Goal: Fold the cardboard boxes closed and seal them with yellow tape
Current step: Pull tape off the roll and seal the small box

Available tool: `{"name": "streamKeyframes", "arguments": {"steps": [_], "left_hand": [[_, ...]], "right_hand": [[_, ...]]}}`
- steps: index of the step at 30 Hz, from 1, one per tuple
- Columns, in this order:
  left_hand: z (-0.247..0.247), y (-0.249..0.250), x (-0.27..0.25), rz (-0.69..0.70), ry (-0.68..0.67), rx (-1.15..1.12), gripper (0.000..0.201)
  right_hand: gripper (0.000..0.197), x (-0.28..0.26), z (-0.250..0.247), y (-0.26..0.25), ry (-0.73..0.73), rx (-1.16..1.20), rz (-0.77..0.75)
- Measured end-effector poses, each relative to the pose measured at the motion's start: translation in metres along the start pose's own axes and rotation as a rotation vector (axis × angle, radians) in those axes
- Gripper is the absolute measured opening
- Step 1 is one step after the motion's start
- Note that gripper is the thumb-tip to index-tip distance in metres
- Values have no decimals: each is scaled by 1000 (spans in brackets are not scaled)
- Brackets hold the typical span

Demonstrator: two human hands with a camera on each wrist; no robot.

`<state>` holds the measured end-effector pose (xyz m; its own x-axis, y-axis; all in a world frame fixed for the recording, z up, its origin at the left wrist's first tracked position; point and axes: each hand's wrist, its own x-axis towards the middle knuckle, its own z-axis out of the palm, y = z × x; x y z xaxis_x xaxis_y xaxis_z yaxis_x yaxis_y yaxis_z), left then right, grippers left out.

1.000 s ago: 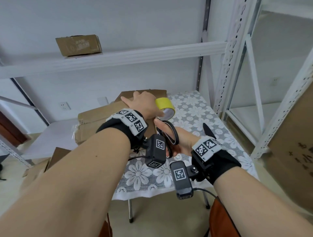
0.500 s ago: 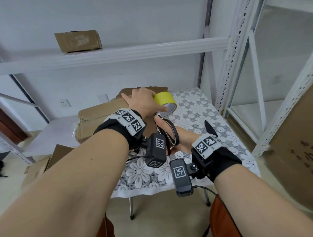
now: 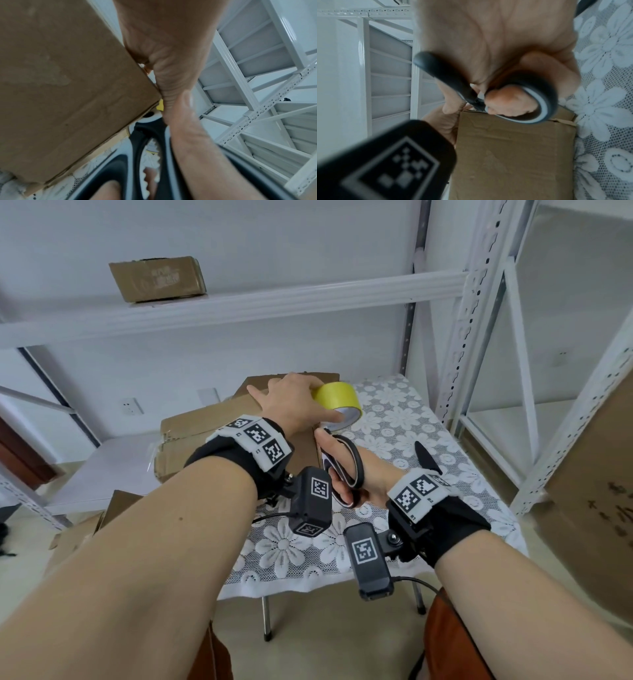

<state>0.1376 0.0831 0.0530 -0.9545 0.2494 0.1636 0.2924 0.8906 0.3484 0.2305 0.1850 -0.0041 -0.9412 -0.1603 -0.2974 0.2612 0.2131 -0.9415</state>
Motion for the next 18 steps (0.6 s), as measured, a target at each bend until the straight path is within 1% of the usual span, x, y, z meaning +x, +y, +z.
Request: {"name": "streamKeyframes", "arguments": {"steps": [2,5,8,10,11,12,15,17,18], "left_hand": [[0,-1,1,-3,13,-38,56],[2,-4,5,-3,2,-67,60],[5,-6,8,26,-16,-114,78],[7,-9,12,30,-17,-128,89],[6,-10,12,27,-24,-134,89],[5,-9,11,18,-33,-149,84],[-3,-6,9,-36,-39,-246,55],[-4,-4,11,-64,-26,-307,45],[-5,-4,13,-67,-24,-350,45]], "right_hand": [[68,1,-1,2,29,-30,-24],[70,2,0,2,-7,-43,7],[77,6,0,2,-78,-79,62],[78,5,1,2,-80,-88,69],[77,5,0,2,-73,-85,71],[77,4,-1,3,-71,-84,76],[78,2,-4,1,-92,-95,99],[78,0,-7,-2,-87,-108,118],[77,-1,-7,-3,-77,-121,130]]}}
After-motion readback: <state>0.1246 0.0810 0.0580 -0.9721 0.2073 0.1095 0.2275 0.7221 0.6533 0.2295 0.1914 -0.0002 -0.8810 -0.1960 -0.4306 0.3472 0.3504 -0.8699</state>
